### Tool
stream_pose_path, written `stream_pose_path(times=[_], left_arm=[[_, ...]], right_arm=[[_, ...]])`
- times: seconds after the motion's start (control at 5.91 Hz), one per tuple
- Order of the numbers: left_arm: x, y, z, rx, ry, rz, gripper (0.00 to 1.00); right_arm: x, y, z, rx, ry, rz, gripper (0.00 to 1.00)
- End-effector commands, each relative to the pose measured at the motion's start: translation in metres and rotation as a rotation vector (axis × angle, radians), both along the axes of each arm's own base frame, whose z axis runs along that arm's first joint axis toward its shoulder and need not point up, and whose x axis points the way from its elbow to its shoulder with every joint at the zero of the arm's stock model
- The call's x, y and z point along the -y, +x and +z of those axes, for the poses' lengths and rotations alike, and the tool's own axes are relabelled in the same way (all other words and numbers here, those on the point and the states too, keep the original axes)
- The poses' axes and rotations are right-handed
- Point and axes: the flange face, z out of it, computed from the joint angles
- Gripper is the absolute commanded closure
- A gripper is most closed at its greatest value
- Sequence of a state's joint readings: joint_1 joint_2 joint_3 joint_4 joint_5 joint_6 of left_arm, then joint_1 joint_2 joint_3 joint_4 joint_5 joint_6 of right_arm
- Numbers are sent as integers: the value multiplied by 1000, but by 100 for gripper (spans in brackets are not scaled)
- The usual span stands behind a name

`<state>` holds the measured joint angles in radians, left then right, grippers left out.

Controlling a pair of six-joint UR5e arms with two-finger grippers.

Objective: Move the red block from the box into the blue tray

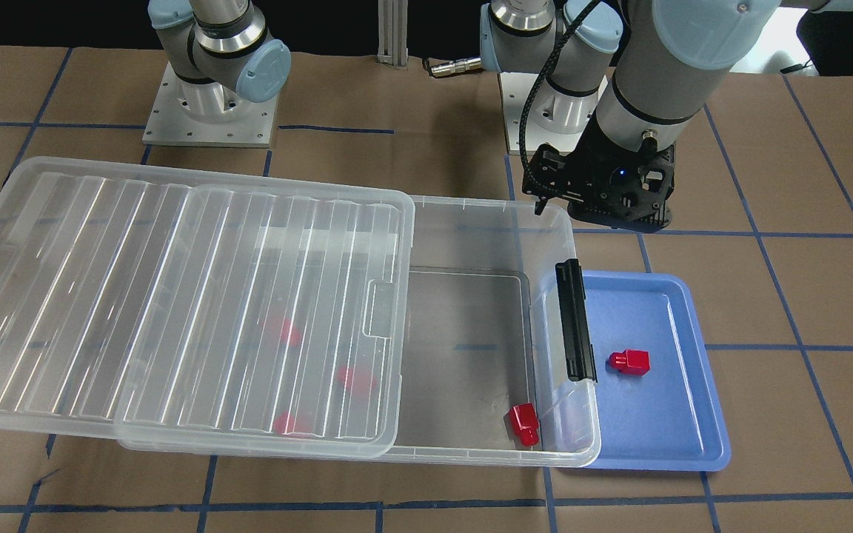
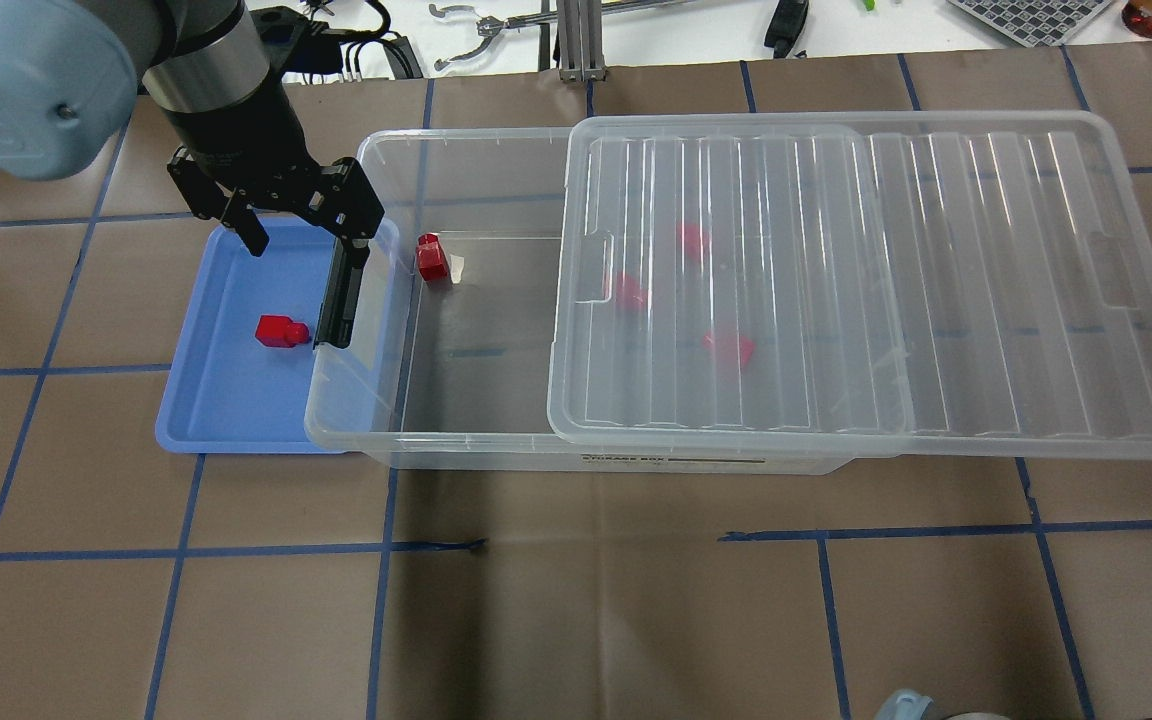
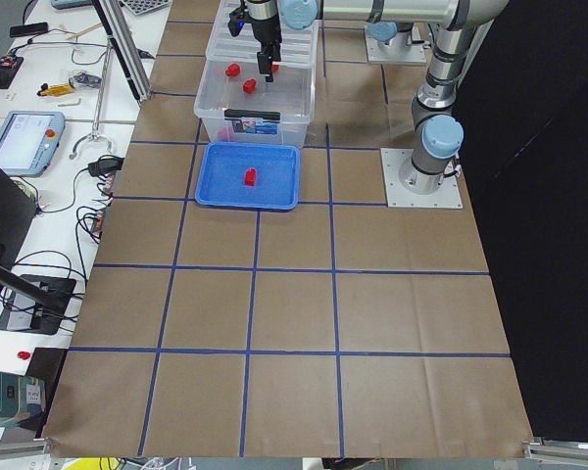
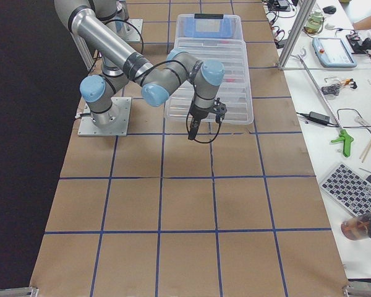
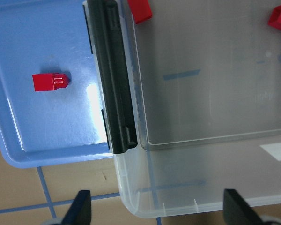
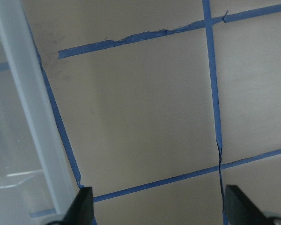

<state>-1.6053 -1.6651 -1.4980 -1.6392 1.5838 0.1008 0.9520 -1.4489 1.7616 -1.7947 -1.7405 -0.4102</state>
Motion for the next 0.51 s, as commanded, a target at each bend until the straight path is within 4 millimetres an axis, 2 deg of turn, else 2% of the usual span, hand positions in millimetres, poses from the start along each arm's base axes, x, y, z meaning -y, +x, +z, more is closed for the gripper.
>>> stream_pose_path(times=[0.0,0.17,0.34], left_arm=[[-11,2,24,5,-63,101,1],[-9,3,36,-2,-132,105,1],[-12,2,34,-4,-151,103,1]], right_arm=[[5,16,0,25,-9,27,0],[5,24,-6,33,4,40,0],[5,34,-11,40,12,54,0]])
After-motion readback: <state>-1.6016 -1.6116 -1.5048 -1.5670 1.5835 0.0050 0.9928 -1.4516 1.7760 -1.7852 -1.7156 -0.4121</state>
